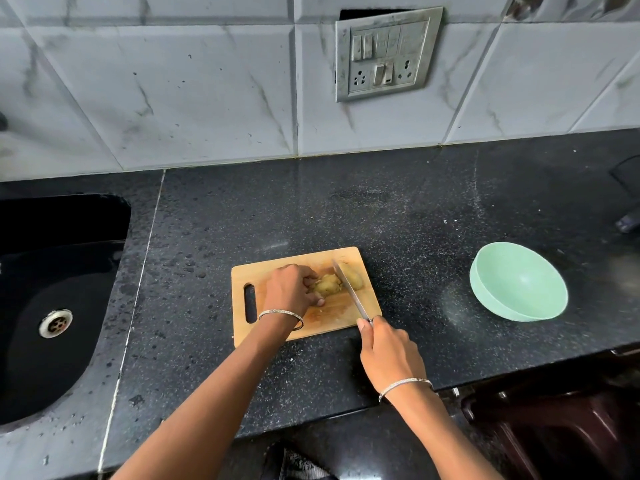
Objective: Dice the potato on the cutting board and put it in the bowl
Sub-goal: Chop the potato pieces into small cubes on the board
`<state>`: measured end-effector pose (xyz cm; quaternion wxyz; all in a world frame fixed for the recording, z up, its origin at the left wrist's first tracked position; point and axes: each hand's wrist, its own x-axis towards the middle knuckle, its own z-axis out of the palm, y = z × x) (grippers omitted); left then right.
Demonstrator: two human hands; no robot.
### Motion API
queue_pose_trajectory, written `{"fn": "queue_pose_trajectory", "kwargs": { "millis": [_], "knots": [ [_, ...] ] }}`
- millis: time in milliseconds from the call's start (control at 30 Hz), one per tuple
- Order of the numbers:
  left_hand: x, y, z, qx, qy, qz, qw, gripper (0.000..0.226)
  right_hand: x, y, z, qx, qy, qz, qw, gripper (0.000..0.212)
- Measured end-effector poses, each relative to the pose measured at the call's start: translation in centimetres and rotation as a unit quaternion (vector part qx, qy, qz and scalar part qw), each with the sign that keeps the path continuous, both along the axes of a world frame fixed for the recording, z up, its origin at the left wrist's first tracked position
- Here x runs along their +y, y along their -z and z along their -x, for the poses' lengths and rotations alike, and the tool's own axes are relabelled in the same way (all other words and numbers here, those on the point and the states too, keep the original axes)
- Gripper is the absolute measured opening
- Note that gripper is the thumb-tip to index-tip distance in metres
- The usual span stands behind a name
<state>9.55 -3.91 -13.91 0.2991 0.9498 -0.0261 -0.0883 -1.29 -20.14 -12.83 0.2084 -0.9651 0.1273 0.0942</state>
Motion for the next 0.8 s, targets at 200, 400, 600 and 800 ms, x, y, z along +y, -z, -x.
{"fn": "queue_pose_trajectory", "kwargs": {
  "millis": [200, 400, 600, 800],
  "knots": [
    [1.3, 0.8, 0.8, -0.029, -0.013, -0.002, 1.0, 0.037, 1.3, 0.0, 0.2, -0.019, -0.036, -0.022, 0.999, 0.036],
    [1.5, 0.8, 1.0, -0.045, -0.014, 0.013, 0.999, 0.018, 2.1, 0.2, 0.7, -0.022, -0.045, -0.024, 0.998, 0.036],
    [1.4, 0.9, 1.0, -0.059, 0.002, -0.015, 0.998, 0.012, 1.8, 0.7, 1.0, -0.005, -0.033, -0.035, 0.999, 0.034],
    [1.9, 1.1, 1.3, -0.073, -0.012, -0.018, 0.997, 0.006, 1.6, 0.9, 1.0, -0.004, -0.029, -0.037, 0.999, 0.033]
  ]
}}
